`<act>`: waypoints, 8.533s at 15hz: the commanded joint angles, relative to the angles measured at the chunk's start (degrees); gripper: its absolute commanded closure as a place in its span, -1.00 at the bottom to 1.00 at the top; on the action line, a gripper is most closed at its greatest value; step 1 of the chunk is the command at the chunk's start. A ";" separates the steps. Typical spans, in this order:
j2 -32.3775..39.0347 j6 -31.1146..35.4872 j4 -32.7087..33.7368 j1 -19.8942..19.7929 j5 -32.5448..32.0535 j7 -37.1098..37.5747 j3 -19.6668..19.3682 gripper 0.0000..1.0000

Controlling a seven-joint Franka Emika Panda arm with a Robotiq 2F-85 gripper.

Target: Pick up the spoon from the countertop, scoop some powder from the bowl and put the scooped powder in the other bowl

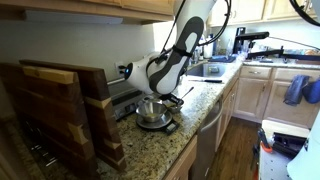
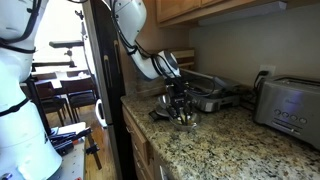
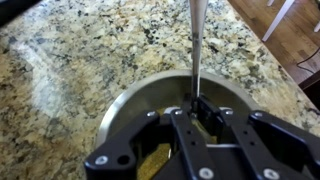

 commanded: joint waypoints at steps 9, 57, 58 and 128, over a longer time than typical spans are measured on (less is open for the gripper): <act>-5.36 5.33 -0.29 -3.50 10.14 -9.01 -0.59 0.92; -17.43 13.33 -7.11 5.37 7.52 -12.13 -1.49 0.92; -17.30 14.07 -7.32 5.52 6.29 -10.98 -1.33 0.92; -24.16 31.41 -15.51 -3.07 1.77 19.23 -7.91 0.92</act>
